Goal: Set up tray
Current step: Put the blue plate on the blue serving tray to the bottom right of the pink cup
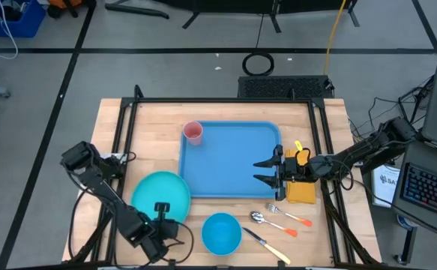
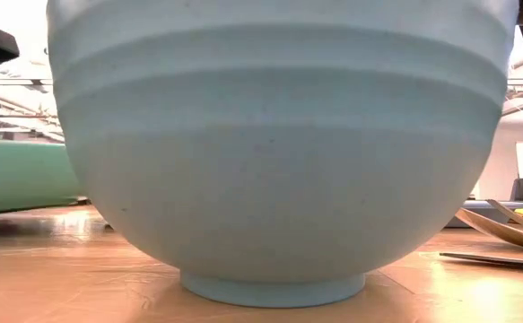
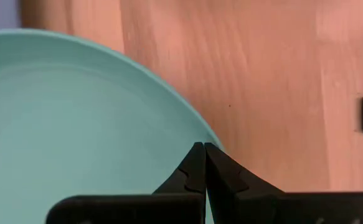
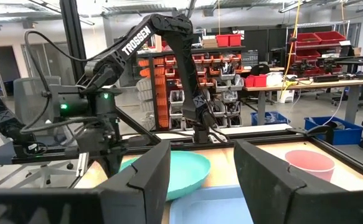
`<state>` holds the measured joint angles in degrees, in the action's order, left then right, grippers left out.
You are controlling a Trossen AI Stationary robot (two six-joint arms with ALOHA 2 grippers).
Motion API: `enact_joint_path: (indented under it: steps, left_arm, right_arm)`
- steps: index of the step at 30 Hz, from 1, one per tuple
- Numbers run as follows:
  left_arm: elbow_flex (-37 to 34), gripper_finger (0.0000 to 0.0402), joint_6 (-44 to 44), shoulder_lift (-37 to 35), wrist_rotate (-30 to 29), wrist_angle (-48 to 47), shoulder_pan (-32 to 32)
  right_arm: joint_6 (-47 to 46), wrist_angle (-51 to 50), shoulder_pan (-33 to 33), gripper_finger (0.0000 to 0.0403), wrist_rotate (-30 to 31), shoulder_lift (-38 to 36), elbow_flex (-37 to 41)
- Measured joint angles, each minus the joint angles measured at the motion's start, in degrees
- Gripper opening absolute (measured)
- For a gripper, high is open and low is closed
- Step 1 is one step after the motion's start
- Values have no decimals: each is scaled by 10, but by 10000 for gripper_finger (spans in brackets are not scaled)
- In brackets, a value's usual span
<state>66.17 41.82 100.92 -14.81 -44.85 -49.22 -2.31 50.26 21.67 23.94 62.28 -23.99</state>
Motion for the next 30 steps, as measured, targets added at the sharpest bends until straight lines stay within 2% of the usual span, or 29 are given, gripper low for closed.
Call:
enact_joint_path:
  steps: [8,13,18,22,26,30]
  left_arm:
    - [0,3,36,-4,7,-9,-5]
    - [0,35,89,-18,-5,-6,-7]
    - [1,100,127,-29,16,-4,-8]
    - [1,169,144,-25,41,18,-18]
    - [1,235,144,-12,41,41,-30]
    - [1,273,157,-1,37,30,-31]
  right_arm:
    - [1,-1,0,166,0,0,0]
    - [0,-1,0,166,0,0,0]
    - [0,-2,0,166,0,0,0]
    - [0,-4,0,166,0,0,0]
    - [0,-4,0,166,0,0,0]
    - [0,-4,0,166,0,0,0]
